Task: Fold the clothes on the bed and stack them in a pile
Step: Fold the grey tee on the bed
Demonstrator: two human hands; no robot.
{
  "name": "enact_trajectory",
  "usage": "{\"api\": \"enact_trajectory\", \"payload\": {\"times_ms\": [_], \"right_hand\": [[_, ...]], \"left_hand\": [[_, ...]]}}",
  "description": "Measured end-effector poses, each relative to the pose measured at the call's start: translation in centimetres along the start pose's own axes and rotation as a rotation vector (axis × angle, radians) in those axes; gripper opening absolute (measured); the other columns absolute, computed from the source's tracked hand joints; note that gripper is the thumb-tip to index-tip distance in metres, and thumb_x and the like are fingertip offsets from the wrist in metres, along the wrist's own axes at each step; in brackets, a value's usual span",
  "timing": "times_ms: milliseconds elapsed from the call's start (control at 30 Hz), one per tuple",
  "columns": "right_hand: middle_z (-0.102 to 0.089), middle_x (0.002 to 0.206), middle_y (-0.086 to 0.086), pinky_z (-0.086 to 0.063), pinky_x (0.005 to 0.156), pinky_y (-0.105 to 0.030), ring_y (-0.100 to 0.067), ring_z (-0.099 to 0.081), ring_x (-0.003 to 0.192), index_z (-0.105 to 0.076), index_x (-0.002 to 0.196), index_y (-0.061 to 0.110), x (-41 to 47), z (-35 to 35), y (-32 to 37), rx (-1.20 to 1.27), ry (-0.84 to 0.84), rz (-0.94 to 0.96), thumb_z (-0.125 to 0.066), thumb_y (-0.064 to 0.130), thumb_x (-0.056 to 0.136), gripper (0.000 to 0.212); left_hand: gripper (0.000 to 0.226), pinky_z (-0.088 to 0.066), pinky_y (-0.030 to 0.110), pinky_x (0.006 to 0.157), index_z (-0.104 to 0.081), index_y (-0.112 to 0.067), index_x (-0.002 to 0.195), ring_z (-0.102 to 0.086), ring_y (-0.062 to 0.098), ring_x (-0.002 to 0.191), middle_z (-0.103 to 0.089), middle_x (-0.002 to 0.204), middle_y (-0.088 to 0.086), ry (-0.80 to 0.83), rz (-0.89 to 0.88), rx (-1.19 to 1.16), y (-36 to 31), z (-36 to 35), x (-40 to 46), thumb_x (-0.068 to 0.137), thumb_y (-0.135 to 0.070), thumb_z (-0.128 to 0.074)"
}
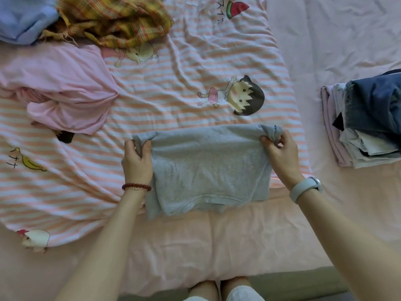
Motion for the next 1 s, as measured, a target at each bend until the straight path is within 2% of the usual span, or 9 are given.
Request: {"api": "enact_trajectory", "payload": {"times_ms": [67,133,233,300,600,667,733,867,1000], "right_hand": [[-0.053,0.083,0.009,-0.044,0.07,-0.023,-0.006,-0.053,0.08,-0.05,0.085,0.025,1.6,-0.1,0.5,0.001,0.053,-0.084,-0.062,0.027,0.086,0.012],[-0.058,0.097,0.001,-0.05,0.077,-0.033,-0.018,-0.057,0.092,-0.053,0.102,0.016,2.2,-0.5,0.0,0.023,0.164,-0.268,-0.062,0.039,0.085,0.03],[-0.061,0.091,0.0,-0.046,0.062,-0.028,-0.02,-0.059,0.086,-0.055,0.098,0.014,0.3,-1.2,-1.6,-0.031,0.285,-0.391,-0.066,0.047,0.079,0.04],[-0.061,0.098,-0.001,-0.046,0.067,-0.03,-0.021,-0.059,0.089,-0.054,0.106,0.011,-1.5,-1.4,-2.7,-0.094,0.304,-0.391,-0.067,0.045,0.079,0.045],[-0.051,0.073,-0.004,-0.037,0.061,-0.037,-0.028,-0.05,0.068,-0.053,0.098,0.008,-6.8,-3.6,2.7,-0.289,0.127,0.1,-0.057,0.009,0.083,0.015],[-0.057,0.079,-0.007,-0.041,0.063,-0.038,-0.028,-0.053,0.07,-0.056,0.112,0.01,-8.4,-5.5,5.4,-0.239,0.24,0.233,-0.056,0.007,0.083,0.029],[-0.062,0.1,-0.009,-0.045,0.069,-0.036,-0.024,-0.055,0.077,-0.046,0.134,0.018,-10.2,-8.4,7.4,-0.185,0.447,0.273,-0.054,0.01,0.086,0.049],[-0.053,0.118,-0.014,-0.042,0.091,-0.031,-0.022,-0.054,0.099,-0.028,0.145,0.017,-12.5,-13.3,8.7,-0.129,0.827,0.228,-0.052,0.017,0.093,0.057],[-0.049,0.122,-0.012,-0.044,0.092,-0.031,-0.023,-0.051,0.109,-0.036,0.141,0.013,-12.5,-12.8,7.4,-0.059,0.65,0.154,-0.045,0.008,0.094,0.048]], "left_hand": [[0.026,-0.026,0.023,0.054,-0.038,-0.017,0.073,-0.04,0.003,0.06,-0.04,0.067,-0.009,0.072,0.107,-0.032,-0.8,-1.2,1.8,0.093,-0.025,-0.053],[0.027,-0.033,0.019,0.054,-0.042,-0.019,0.072,-0.042,0.007,0.062,-0.043,0.069,-0.007,0.226,0.268,-0.047,-0.4,-2.2,3.0,0.091,-0.033,-0.055],[0.023,-0.045,0.027,0.071,-0.054,-0.014,0.088,-0.054,0.015,0.077,-0.058,0.081,-0.004,0.384,0.392,-0.073,1.8,-1.9,1.9,0.087,-0.036,-0.061],[0.027,-0.047,0.032,0.078,-0.055,-0.012,0.099,-0.057,0.018,0.087,-0.061,0.097,0.001,0.433,0.392,-0.058,3.2,-1.3,-0.2,0.085,-0.033,-0.065],[0.024,-0.044,0.032,0.081,-0.051,-0.012,0.108,-0.053,0.016,0.093,-0.057,0.101,-0.003,0.384,0.144,-0.018,4.2,-0.7,-4.4,0.087,-0.014,-0.062],[0.011,-0.048,0.033,0.087,-0.056,-0.018,0.104,-0.058,0.014,0.098,-0.061,0.102,-0.007,0.468,0.242,-0.195,4.2,-0.5,-4.3,0.093,-0.019,-0.053],[0.032,-0.049,0.031,0.089,-0.061,-0.016,0.111,-0.059,0.015,0.106,-0.064,0.11,-0.003,0.547,0.471,-0.45,4.0,-0.1,-4.1,0.099,-0.034,-0.037],[0.055,-0.055,0.028,0.065,-0.065,-0.024,0.102,-0.07,0.017,0.086,-0.072,0.098,0.002,0.584,0.705,-0.745,4.9,1.3,-3.5,0.094,-0.056,-0.021],[0.046,-0.055,0.029,0.069,-0.06,-0.031,0.112,-0.066,0.016,0.1,-0.069,0.11,-0.003,0.653,0.649,-0.574,5.2,1.4,-3.7,0.082,-0.061,-0.043]]}}
Point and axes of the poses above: each hand's wrist, its own x-axis towards the middle knuckle, its own z-axis out of the back of the hand, y = z × x, the point moved 2 cm from there along x, towards the middle knuckle
